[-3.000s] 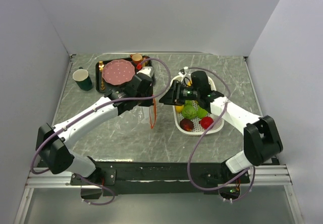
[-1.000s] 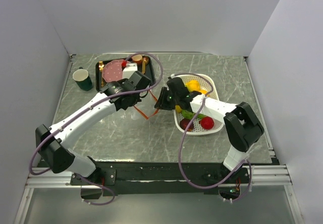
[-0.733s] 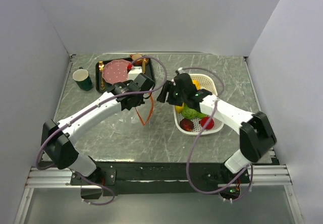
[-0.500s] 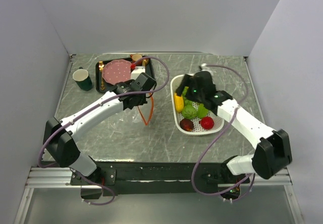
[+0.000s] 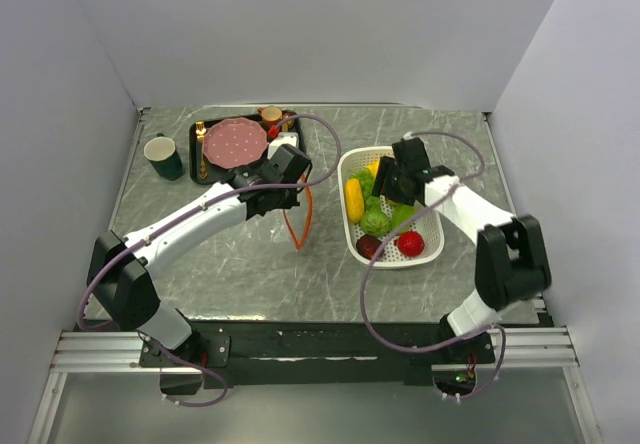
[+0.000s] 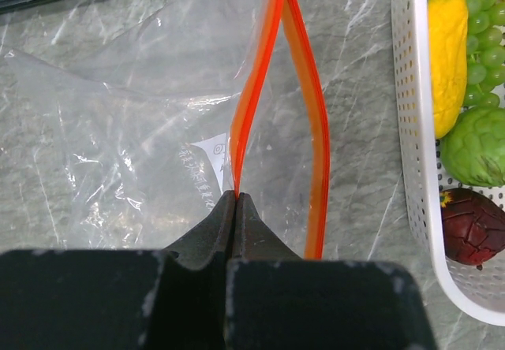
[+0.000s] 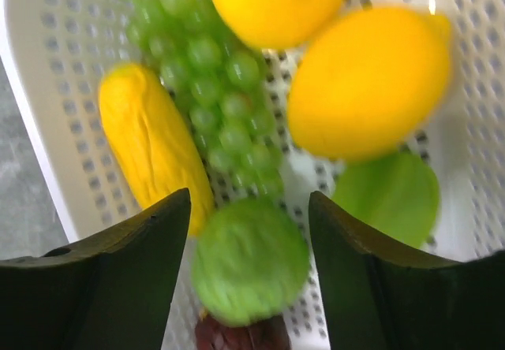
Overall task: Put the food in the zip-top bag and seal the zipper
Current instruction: Pick up the fake fruit from the bin.
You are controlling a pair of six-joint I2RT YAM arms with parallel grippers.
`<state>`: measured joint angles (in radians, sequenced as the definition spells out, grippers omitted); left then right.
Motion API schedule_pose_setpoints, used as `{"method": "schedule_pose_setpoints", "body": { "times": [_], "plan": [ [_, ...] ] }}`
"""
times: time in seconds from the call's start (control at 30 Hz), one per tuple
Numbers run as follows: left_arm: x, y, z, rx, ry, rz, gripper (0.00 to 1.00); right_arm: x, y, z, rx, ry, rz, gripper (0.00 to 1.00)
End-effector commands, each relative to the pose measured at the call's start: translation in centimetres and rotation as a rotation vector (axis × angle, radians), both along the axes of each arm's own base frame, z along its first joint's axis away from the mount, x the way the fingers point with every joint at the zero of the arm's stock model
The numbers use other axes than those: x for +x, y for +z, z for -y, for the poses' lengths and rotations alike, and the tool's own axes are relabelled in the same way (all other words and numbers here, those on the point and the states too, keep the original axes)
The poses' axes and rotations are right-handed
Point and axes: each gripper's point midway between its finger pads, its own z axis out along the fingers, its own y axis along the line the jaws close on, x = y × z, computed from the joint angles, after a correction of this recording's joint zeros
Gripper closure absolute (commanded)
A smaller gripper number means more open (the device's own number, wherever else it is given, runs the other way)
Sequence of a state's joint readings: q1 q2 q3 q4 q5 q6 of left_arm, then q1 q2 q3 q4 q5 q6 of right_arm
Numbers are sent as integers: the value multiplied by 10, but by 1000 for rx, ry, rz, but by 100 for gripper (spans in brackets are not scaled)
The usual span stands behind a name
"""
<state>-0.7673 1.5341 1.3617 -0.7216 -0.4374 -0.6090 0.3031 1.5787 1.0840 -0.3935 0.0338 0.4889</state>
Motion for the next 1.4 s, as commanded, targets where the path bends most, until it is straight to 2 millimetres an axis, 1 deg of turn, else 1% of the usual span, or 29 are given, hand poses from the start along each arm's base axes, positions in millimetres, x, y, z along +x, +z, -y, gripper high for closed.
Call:
{"method": "schedule_pose_setpoints", "body": {
  "times": [0.0,0.07,0.1,0.13,0.2,0.23,0.27,0.3,0.37,0.4,0.47,0.53,0.63,0.73,0.77,0.8,0.83,0.87,0.93,0.97,1.03,1.07,1.13,1.17,1.23,1.27,1.3,1.33,1.37],
  "plan": [
    [6,8,2,2,-19,34,99,37,5,-10,-19,56,24,34],
    [6,10,-1,6,-13,43,99,48,6,-13,-14,64,36,34],
    [6,11,-2,8,-12,45,99,50,-3,-14,-19,67,19,34],
    [6,11,-3,10,-10,47,99,56,-1,-15,-19,70,21,34],
    [6,11,-2,11,-13,47,99,58,-15,-15,-31,71,-18,34],
    [5,10,-3,14,-13,44,99,61,-17,-16,-33,75,-15,34],
    [5,9,-2,13,-15,41,99,62,-19,-21,-13,95,-15,33],
    [5,9,-2,14,-17,40,99,62,-25,-22,-15,97,-30,33],
    [6,9,-2,16,-16,38,99,65,-28,-25,-11,114,-34,32],
    [5,8,-2,18,-16,34,99,62,-38,-26,-10,123,-65,32],
    [4,7,-3,18,-16,34,99,64,-43,-29,-4,134,-80,32],
    [4,9,-3,13,-14,39,99,61,-56,-29,-10,143,-108,32],
    [4,9,-3,15,-14,37,99,60,-63,-30,-11,160,-123,33],
    [5,9,-2,11,-15,38,99,59,-63,-32,1,171,-119,51],
    [4,9,-1,9,-17,36,99,59,-62,-33,8,169,-113,66],
    [4,9,-1,8,-18,35,99,62,-52,-35,17,172,-81,73],
    [5,8,-2,11,-17,35,99,61,-49,-34,21,172,-71,76],
    [5,8,-2,13,-17,35,99,63,-35,-34,29,165,-34,81],
    [4,7,-2,15,-18,34,99,64,-22,-34,35,160,12,81],
    [5,6,-2,14,-17,32,99,66,-3,-33,40,150,56,82],
    [4,5,-1,12,-18,31,99,65,14,-33,54,148,102,82],
    [5,6,-1,8,-17,34,99,66,35,-33,66,144,158,82],
    [5,7,0,3,-17,36,99,61,49,-30,78,131,195,82],
    [5,7,1,0,-22,37,99,60,71,-30,92,130,251,82],
    [5,7,2,-1,-23,33,99,53,82,-27,101,115,279,82],
    [6,7,3,-4,-25,33,99,49,96,-27,112,119,306,83],
    [6,6,4,-5,-28,32,99,45,100,-27,118,123,311,83],
    [6,7,3,-7,-27,32,99,39,112,-26,129,125,335,83],
    [5,6,4,-7,-28,31,99,35,116,-26,138,128,336,83]
  ]
}}
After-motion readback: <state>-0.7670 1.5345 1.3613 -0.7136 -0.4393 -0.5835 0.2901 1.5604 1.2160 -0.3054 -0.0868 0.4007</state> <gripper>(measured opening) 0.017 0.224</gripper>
